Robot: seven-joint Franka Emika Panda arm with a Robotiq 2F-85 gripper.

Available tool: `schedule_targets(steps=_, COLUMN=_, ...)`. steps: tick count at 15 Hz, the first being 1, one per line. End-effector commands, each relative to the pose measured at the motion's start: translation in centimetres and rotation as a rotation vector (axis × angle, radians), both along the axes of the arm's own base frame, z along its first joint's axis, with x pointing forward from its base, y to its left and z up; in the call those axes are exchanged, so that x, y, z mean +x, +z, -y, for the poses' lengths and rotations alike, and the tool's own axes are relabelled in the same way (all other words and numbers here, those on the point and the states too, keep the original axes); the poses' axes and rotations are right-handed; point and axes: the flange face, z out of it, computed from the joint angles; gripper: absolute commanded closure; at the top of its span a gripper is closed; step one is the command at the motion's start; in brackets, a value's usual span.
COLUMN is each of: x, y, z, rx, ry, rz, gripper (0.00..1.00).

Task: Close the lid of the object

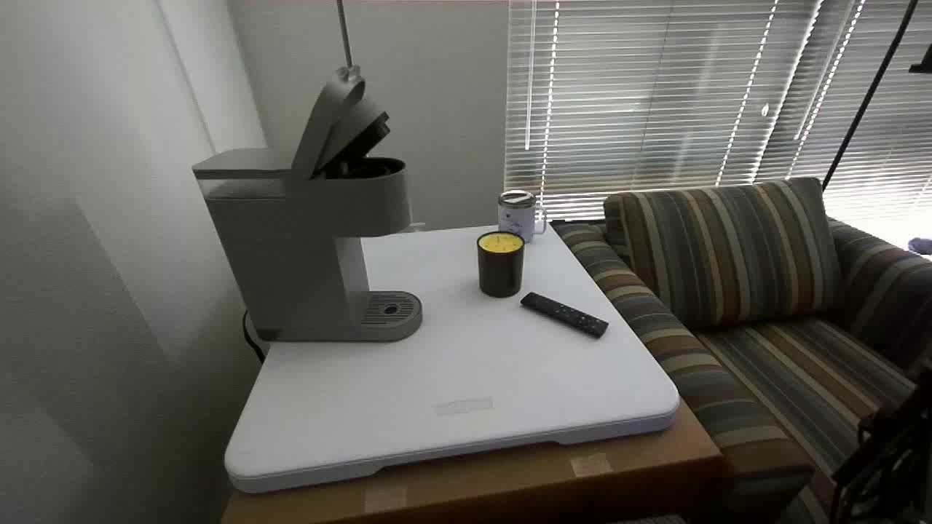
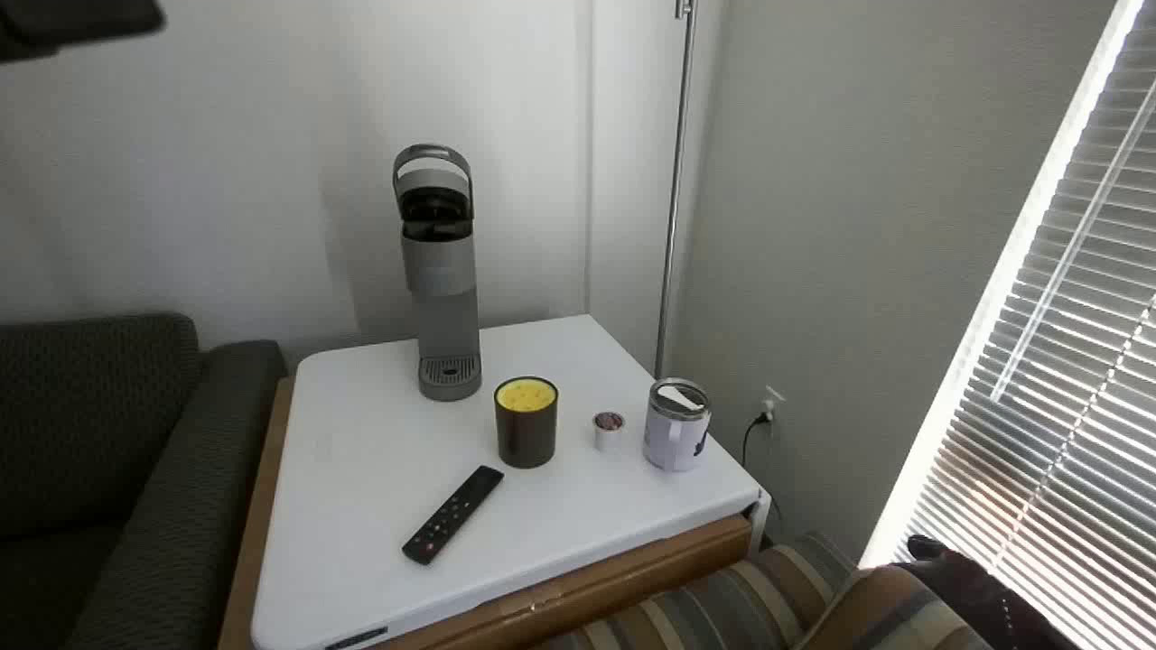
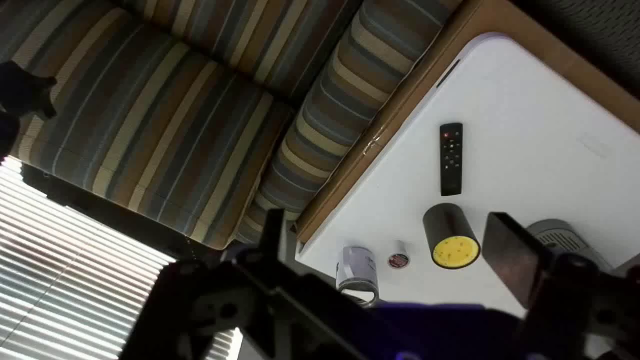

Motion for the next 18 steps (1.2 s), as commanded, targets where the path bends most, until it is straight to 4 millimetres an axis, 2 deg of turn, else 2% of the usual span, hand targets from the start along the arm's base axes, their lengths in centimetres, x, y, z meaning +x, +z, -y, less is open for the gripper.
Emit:
schedule_targets(steps=1, x=0.0, y=0.1, z=0.0, rx=0.001, ry=0.000, rz=-0.001, gripper=0.00)
schedule_targets(steps=5, x=3.2, y=-0.5, z=-0.7, rx=0.009, ry=0.070, rz=0.006, gripper=0.00)
schedule_targets(steps=7, x=5.7, y=-0.7, z=-1.7, rx=0.010, ry=0.128, rz=0.016, gripper=0.00)
schedule_targets(steps=15, x=16.4, y=-1.0, z=-7.9, rx=0.073, ry=0.429, rz=0.056, gripper=0.00)
schedule_targets(steps=16, x=13.6, y=-0.8, z=-7.4, rx=0.063, ry=0.359, rz=0.045, gripper=0.00)
schedule_targets(steps=18, x=15.5, y=-1.0, z=-8.3, rx=0.072, ry=0.404, rz=0.044, gripper=0.00)
